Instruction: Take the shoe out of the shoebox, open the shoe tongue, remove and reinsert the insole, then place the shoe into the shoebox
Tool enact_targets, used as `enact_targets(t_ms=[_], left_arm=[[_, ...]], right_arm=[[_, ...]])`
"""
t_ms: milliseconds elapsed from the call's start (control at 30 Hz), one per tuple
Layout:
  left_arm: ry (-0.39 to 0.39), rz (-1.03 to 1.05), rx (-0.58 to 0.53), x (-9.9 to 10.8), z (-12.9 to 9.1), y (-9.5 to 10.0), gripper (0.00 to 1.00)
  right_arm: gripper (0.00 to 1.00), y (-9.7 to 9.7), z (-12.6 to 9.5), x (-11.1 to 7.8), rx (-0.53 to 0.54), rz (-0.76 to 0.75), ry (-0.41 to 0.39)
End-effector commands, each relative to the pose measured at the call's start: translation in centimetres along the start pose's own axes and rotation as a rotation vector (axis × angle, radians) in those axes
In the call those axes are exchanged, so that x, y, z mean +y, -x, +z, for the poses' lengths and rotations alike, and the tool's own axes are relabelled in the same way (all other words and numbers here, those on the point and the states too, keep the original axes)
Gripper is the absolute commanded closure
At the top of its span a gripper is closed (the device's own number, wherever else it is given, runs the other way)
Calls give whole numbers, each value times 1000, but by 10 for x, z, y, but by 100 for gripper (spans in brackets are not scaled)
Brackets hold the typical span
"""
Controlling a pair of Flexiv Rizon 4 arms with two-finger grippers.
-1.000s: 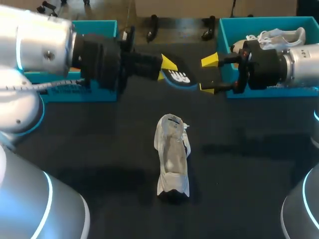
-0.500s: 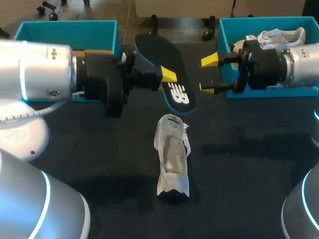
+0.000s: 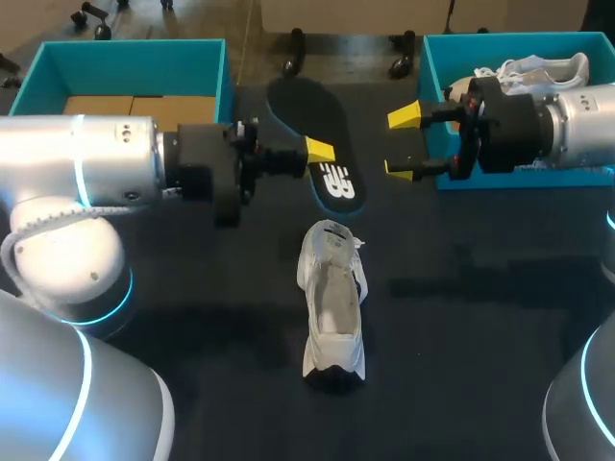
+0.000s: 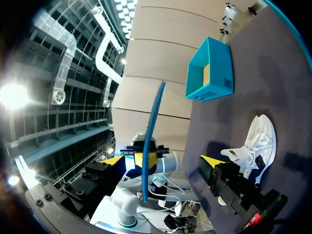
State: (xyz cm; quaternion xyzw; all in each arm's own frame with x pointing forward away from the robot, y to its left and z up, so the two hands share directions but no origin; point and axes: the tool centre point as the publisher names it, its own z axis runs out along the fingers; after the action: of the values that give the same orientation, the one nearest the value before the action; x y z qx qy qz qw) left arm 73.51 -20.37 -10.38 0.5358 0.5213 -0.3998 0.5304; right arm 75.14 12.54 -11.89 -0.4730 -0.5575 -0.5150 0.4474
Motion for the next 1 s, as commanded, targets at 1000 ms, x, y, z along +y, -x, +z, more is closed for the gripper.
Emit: enact_targets(t_ms=[1000], left_arm=[[-20,92,-42,15,21,-39,100]], right_arm=[[0,2,5,3,-10,3,-6]])
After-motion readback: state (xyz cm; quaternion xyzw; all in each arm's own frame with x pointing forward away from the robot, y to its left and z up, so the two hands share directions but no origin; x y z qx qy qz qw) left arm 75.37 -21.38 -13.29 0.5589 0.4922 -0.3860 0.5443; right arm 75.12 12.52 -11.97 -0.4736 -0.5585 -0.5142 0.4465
